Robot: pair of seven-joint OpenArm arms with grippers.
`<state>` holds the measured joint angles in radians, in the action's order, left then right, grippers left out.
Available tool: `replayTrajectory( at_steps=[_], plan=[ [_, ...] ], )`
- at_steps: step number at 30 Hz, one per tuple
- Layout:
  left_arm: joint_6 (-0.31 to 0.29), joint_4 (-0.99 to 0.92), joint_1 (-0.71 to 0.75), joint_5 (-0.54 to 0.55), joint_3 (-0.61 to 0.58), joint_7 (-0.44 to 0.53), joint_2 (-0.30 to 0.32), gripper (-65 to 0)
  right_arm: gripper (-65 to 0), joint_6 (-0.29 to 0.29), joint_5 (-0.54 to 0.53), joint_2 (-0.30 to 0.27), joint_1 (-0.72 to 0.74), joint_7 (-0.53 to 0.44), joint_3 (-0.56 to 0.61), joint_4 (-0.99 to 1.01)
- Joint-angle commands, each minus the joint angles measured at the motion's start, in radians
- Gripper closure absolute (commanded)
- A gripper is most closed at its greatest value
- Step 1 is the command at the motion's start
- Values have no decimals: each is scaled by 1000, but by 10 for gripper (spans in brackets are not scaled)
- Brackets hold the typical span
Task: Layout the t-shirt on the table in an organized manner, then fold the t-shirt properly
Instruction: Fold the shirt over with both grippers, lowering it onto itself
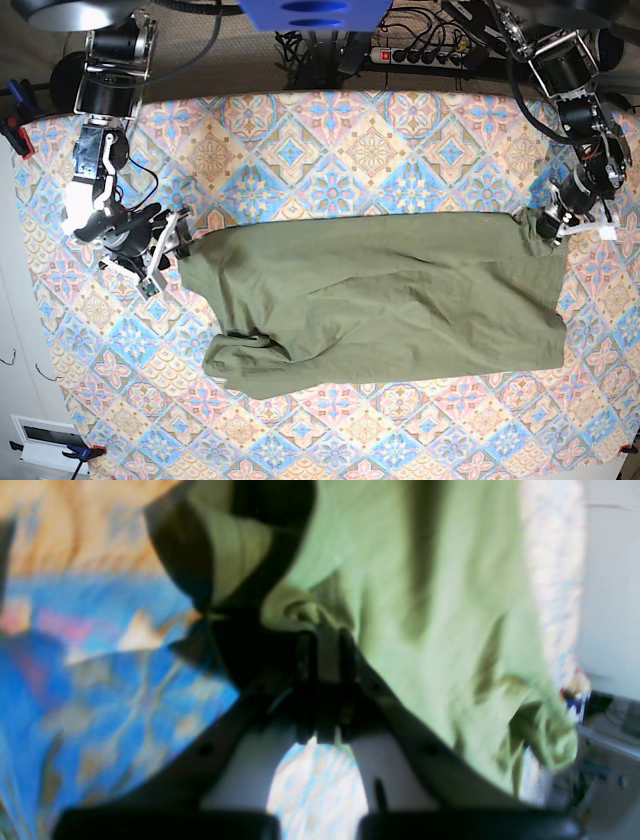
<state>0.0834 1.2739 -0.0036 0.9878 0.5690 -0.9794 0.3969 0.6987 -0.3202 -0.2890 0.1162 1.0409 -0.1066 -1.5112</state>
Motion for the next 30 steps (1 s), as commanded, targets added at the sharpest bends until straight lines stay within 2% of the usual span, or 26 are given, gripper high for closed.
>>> replayTrajectory(
  at_steps=[1, 5, 8, 10, 13, 21, 27, 30],
  plan=[
    [-4, 17, -12, 4, 9, 46, 38, -16, -228, -1, -10, -16, 21, -18, -9, -15],
    [-3, 10, -55, 3, 9, 149, 52, -17, -231, -1, -10, -16, 21, -18, -2, -13],
    [3, -99, -134, 3, 9, 185, 55, -17, -233, -1, -10, 3, 50, -14, 0, 30],
    [3, -224, -201, 3, 9, 193, 63, -17, -233, -1, -9, 26, 99, -12, 6, 90],
    [2, -330, -249, 4, 9, 193, 83, -17, -234, -1, -9, 27, 158, -18, 5, 182],
    [0, -342, -261, 4, 6, 195, 83, -17, -252, -1, -12, 37, 179, -66, 9, 326],
    [-1, -342, -255, 4, 6, 193, 90, -17, -250, -1, -12, 37, 245, -132, 98, 441],
    [-3, -342, -255, 4, 6, 193, 90, -17, -210, -1, -12, 37, 248, -159, 126, 452]
  ],
)
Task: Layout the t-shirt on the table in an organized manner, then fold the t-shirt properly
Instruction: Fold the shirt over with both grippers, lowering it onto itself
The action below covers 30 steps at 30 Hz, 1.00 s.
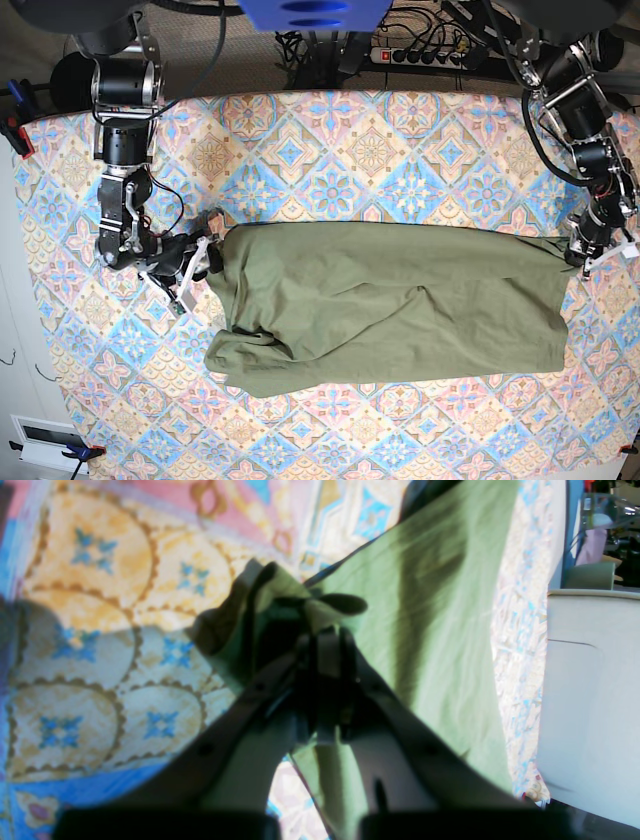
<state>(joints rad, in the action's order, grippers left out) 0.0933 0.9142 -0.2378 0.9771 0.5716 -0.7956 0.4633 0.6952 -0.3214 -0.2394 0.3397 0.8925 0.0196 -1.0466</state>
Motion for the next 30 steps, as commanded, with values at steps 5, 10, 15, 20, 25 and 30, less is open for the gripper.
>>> replayTrajectory(
  at_steps=[5, 10, 15, 20, 25, 30],
  plan=[
    [-13, 18, -21, 16, 3, 8, 24, -17, -29, 3, -12, -7, 25, -13, -16, -27],
    [-14, 81, -19, 21, 3, 0, 22, -17, -33, 3, -155, -10, 17, 0, -174, -177],
    [-76, 234, 5, 18, 0, 8, -1, -16, -33, 3, -411, -44, -35, 17, -336, -294],
    [-103, 196, -81, -17, 3, 72, -30, -16, -33, 3, -437, -70, 72, 7, -378, -265],
    [-103, -83, -232, -136, 3, 178, -38, -16, -33, 3, -246, -65, 298, 6, -349, -36],
    [-103, -220, -275, -160, 1, 293, -39, -17, -33, 3, 28, 38, 424, -75, -350, 191]
  ],
)
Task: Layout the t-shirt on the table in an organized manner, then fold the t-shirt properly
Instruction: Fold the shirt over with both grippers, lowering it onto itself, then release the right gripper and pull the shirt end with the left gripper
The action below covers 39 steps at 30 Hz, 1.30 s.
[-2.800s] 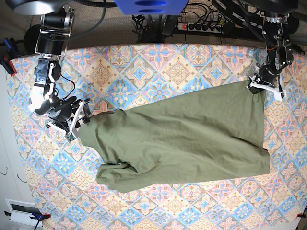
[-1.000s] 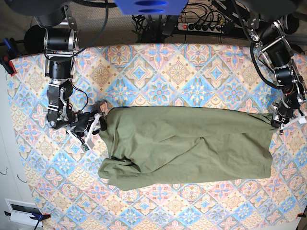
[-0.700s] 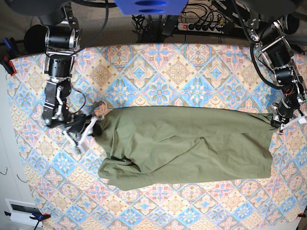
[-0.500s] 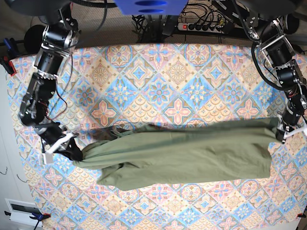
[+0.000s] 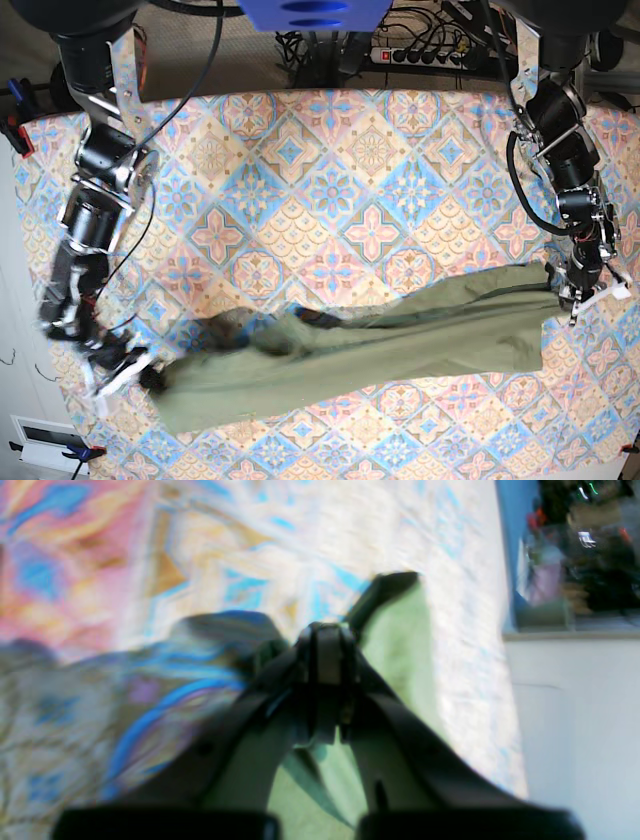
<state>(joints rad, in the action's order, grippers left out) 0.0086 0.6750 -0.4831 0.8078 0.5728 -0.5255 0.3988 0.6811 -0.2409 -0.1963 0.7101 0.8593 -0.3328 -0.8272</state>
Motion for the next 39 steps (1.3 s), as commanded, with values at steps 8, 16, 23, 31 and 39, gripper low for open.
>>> replayTrajectory(
  at_steps=[8, 16, 23, 31, 39],
  plan=[
    [-14, 19, -30, 8, -3, 28, 28, -62, -234, 17, 157, 64, 56, -131, 7, 13],
    [40, 22, -18, 6, -3, 25, 33, -88, -289, 17, 134, 60, -128, -1, 102, -249],
    [46, 260, 105, 6, -89, -120, 33, -137, -289, 17, 133, 54, -258, 28, 153, -324],
    [72, 440, 218, 17, -176, -255, 59, -272, -288, 17, 133, 54, -275, 28, 153, -327],
    [72, 449, 257, 71, -145, -256, 62, -409, -288, 17, 133, 54, -277, 28, 153, -329]
  ],
)
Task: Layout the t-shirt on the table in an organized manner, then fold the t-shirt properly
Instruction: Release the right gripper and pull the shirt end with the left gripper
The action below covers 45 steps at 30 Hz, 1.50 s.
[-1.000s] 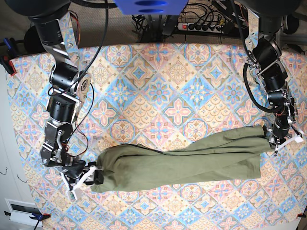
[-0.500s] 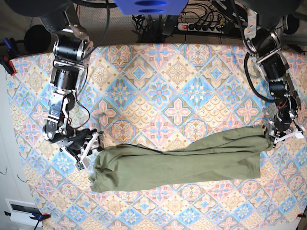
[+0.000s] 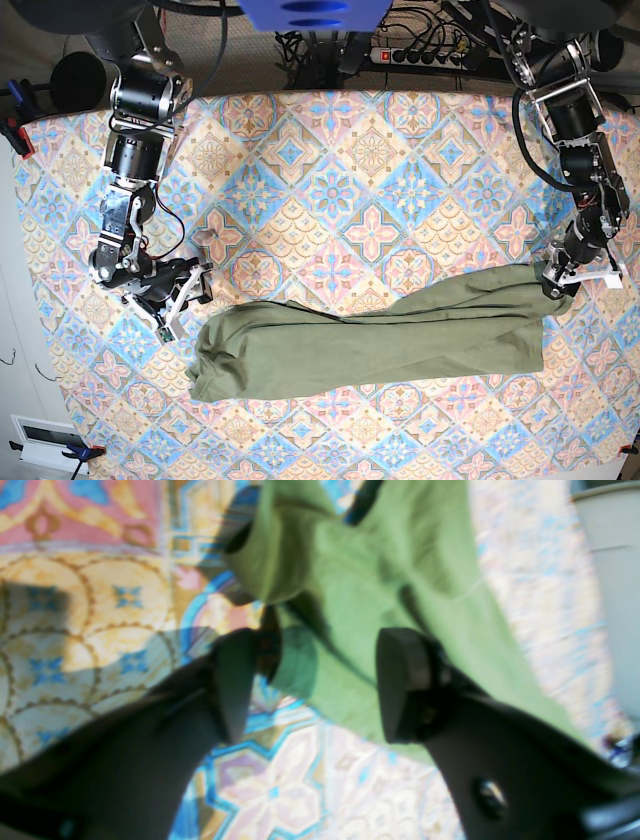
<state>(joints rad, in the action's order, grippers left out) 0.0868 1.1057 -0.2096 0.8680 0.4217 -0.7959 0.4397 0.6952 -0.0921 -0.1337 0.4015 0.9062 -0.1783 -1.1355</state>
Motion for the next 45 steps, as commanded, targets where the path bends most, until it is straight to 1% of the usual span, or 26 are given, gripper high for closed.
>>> replayTrajectory(
  at_steps=[1, 3, 4, 9, 11, 13, 16, 18, 20, 22, 24, 25, 28, 30, 32, 36, 38, 40, 43, 45],
  plan=[
    [-6, 18, -17, 10, 6, 16, 20, -421, -288, 3, -16, -8, 24, -19, -2, -21],
    [-6, 14, -21, 10, 6, 17, 17, -438, -288, 3, -16, -8, 6, -19, -2, -21],
    [-6, -3, -23, 10, 9, 22, 5, -441, -288, 3, -16, -8, 3, -19, -2, -21],
    [-6, -132, -92, 10, 9, 79, -18, -439, -288, 3, -16, -8, 1, -19, -2, -21],
    [-6, -167, -121, 10, 9, 82, -41, -438, -288, 3, -16, -8, 1, -19, -3, -21],
    [-6, -180, -136, 7, 9, 86, -49, -438, -288, 3, -16, -8, 1, -19, -5, -21],
    [-6, -181, -143, 10, 9, 142, -61, -426, -288, 3, -16, -8, 1, -19, -7, -21],
    [-6, -183, -146, 12, 10, 158, -71, -372, -288, 3, -16, -8, 0, -19, -7, -21],
    [-6, -183, -150, 13, 10, 166, -72, -273, -288, 3, -16, -8, 0, -19, -7, -21],
    [-6, -184, -159, 13, 10, 188, -72, -204, -288, 3, -16, -8, 0, -19, -7, -21],
    [-6, -187, -162, 12, 10, 215, -72, -152, -288, 3, -16, -8, 0, -19, -7, -21],
    [-6, -187, -164, 12, 10, 224, -72, -136, -288, 3, -16, -8, 0, -19, -7, -21],
    [-6, -187, -166, 12, 12, 234, -72, -73, -288, 3, -16, -8, 1, -19, -7, -21],
    [-6, -187, -166, 12, 12, 227, -72, -22, -288, 3, -16, -8, 1, -19, -7, -21],
    [-6, -183, -164, 12, 12, 204, -72, 0, -288, 3, -16, -8, 1, -19, -7, -21],
    [-11, -143, -146, 12, 12, 106, -72, 0, -288, 3, -16, -8, 4, -19, -7, -16],
    [-49, -29, -73, 20, 12, 53, -72, 0, -288, 3, -16, -8, 4, -19, -7, -16],
    [-61, 90, 2, 29, 12, 16, -72, 0, -288, 3, -18, -8, 4, -19, -7, -15],
    [-61, 195, 83, 27, 12, -16, -68, 0, -288, 3, -18, -8, 4, -22, -7, -13],
    [-61, 198, 115, 32, 12, -12, -35, 0, -288, 3, -18, -8, 4, -22, -7, -13]
  ],
)
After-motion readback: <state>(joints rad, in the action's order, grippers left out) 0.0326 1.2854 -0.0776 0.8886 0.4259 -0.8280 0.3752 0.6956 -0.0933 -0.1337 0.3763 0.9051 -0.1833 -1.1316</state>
